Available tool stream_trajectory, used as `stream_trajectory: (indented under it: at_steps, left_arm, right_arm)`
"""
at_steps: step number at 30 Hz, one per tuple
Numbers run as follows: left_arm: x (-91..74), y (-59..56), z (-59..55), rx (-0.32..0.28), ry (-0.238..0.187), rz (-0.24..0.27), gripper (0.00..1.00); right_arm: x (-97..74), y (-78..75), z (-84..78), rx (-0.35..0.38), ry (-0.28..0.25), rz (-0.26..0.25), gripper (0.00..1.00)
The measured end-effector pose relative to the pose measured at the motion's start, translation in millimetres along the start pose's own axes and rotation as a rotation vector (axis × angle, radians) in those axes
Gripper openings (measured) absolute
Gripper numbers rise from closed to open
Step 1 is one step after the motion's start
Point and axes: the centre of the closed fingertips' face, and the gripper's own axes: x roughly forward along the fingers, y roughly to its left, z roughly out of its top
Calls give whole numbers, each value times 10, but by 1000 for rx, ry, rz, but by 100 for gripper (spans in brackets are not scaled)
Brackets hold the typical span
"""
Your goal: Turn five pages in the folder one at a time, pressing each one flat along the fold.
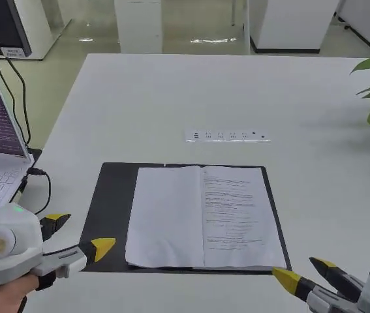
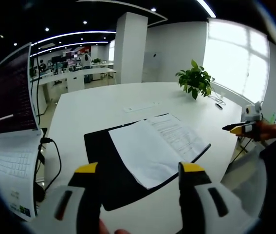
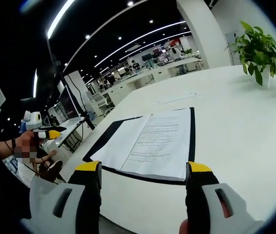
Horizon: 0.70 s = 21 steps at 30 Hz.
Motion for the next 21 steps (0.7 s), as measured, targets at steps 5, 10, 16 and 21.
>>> stream_trajectory:
  at_steps: [5, 10, 16, 21]
  left_arm:
    - [168, -187, 54, 1, -3, -28, 64]
    - [280, -380, 90, 17, 2, -57, 65]
    - [424, -596, 129, 32, 12, -101, 66]
    - [562, -735, 179, 43, 17, -131, 66]
  right_arm:
    - [-18, -21, 14, 0, 2, 3, 70]
    - [-22, -61, 13, -6, 6, 3, 71]
    - [-44, -89, -4, -9, 16, 3, 71]
    - [-64, -102, -21, -4, 22, 7, 71]
